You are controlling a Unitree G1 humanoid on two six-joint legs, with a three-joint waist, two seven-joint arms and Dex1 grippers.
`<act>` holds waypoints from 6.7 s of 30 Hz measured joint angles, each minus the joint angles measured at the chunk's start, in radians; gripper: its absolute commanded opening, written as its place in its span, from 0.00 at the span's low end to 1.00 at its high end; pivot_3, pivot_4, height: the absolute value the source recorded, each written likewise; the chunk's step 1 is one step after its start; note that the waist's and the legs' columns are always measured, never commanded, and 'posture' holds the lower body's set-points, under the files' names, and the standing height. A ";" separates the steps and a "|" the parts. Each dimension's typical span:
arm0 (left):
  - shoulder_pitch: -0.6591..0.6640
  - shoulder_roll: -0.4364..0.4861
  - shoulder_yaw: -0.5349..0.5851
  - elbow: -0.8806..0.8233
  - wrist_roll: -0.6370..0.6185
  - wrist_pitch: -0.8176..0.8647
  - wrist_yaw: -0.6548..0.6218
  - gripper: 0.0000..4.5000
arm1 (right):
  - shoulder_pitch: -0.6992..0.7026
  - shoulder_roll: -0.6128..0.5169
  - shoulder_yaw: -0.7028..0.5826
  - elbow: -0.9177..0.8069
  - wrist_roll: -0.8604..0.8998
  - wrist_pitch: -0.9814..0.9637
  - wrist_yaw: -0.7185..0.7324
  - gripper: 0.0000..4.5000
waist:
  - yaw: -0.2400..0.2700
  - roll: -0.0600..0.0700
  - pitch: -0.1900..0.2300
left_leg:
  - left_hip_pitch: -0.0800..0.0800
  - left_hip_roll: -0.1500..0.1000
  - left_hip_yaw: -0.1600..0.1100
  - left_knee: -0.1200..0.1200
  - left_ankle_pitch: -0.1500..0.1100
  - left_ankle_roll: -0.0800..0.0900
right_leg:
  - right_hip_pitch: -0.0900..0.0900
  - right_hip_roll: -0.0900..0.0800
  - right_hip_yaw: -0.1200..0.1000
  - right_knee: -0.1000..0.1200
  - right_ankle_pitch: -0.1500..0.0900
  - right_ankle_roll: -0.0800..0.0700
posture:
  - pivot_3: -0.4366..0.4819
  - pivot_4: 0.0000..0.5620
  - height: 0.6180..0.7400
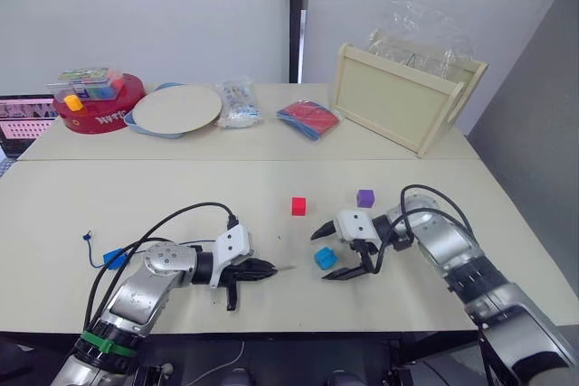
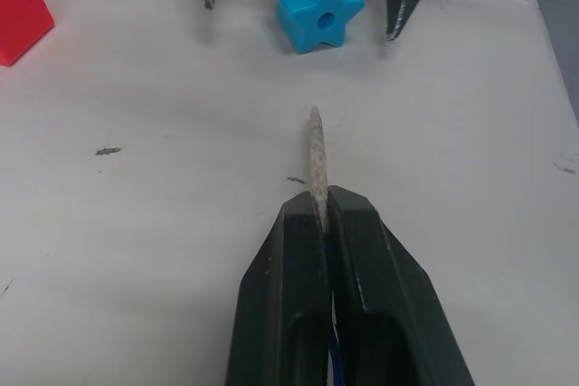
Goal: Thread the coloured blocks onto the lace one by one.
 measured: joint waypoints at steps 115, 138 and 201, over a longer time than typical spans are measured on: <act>-0.107 -0.056 -0.085 0.098 0.089 -0.073 0.017 0.01 | 0.269 0.039 -0.053 -0.559 -0.056 0.612 -0.319 0.30 | 0.002 0.000 0.000 | 0.002 0.000 0.000 0.001 0.000 0.000 | 0.003 0.001 0.000 0.001 0.000 0.000 | 0.48 0.27 1.00; -0.152 -0.065 -0.099 0.014 0.076 0.050 0.020 0.71 | 0.272 0.043 -0.035 -0.579 -0.055 0.634 -0.348 0.30 | -0.001 0.000 0.000 | 0.003 0.000 0.000 0.000 0.000 0.000 | 0.003 0.001 0.000 0.001 0.000 0.000 | 0.48 0.27 1.00; -0.127 0.075 -0.096 0.096 0.095 -0.111 -0.115 0.30 | 0.371 -0.114 -0.095 -0.686 0.036 0.644 -0.377 0.00 | -0.007 -0.001 0.000 | 0.003 0.001 0.000 -0.001 0.000 0.000 | 0.002 0.002 0.000 0.000 0.000 0.000 | 0.48 0.27 1.00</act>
